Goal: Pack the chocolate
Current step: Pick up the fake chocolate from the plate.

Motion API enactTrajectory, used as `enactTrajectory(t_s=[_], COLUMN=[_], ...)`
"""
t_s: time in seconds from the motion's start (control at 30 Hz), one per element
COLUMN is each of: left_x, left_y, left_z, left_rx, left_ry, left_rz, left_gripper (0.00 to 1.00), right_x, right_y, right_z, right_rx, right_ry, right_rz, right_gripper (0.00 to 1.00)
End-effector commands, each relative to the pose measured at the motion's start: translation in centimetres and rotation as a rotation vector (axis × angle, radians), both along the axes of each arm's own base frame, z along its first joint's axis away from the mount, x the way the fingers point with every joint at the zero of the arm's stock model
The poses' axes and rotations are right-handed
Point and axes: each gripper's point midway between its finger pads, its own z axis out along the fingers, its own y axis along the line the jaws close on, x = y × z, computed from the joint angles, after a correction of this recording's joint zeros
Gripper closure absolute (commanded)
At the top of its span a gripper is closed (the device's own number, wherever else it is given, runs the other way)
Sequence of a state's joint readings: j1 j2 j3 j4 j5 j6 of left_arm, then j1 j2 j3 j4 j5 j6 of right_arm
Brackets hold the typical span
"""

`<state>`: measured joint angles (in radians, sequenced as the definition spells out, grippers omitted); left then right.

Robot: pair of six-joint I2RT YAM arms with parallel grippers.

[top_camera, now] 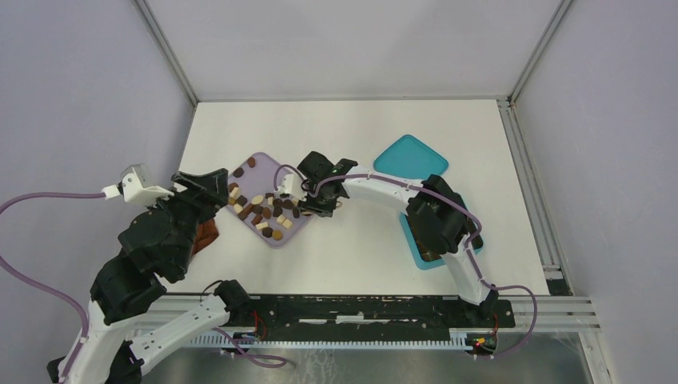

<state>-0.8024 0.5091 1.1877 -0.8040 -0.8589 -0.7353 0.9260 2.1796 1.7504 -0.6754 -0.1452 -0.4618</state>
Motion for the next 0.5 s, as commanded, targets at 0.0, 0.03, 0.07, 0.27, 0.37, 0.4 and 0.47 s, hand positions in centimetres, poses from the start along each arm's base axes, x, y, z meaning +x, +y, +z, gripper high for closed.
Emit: enactTrajectory(t_s=[0.0,0.03,0.07,0.27,0.37,0.4,0.47], left_x=[0.2,0.2,0.2,0.1,0.0,0.0,-0.1], left_y=[0.3,0.3,0.3,0.4,0.5,0.5,0.5], left_z=[-0.2,-0.2,-0.3,-0.1,0.0,0.0,0.1], left_rx=[-0.01,-0.011,-0.01,-0.015,-0.02,-0.021,-0.024], left_ry=[0.0,0.0,0.002,-0.004,-0.007,-0.008,-0.01], left_rz=[0.029,0.029,0.029,0.028,0.029,0.028,0.028], left_gripper=[0.24,0.24,0.24,0.24,0.25,0.25,0.25], right_x=[1.1,1.1,1.0,0.6,0.4,0.2,-0.1], right_y=[0.5,0.4,0.3,0.7,0.9,1.0,1.1], right_z=[1.1,0.9,0.8,0.2,0.0,0.0,0.1], right_rx=[-0.001,-0.008,-0.012,-0.024,-0.028,-0.028,-0.027], right_ry=[-0.053,-0.054,-0.054,-0.047,-0.049,-0.049,-0.045], right_rz=[-0.039,-0.042,-0.043,-0.037,-0.033,-0.031,-0.027], right_gripper=[0.6,0.6,0.6,0.59,0.58,0.58,0.58])
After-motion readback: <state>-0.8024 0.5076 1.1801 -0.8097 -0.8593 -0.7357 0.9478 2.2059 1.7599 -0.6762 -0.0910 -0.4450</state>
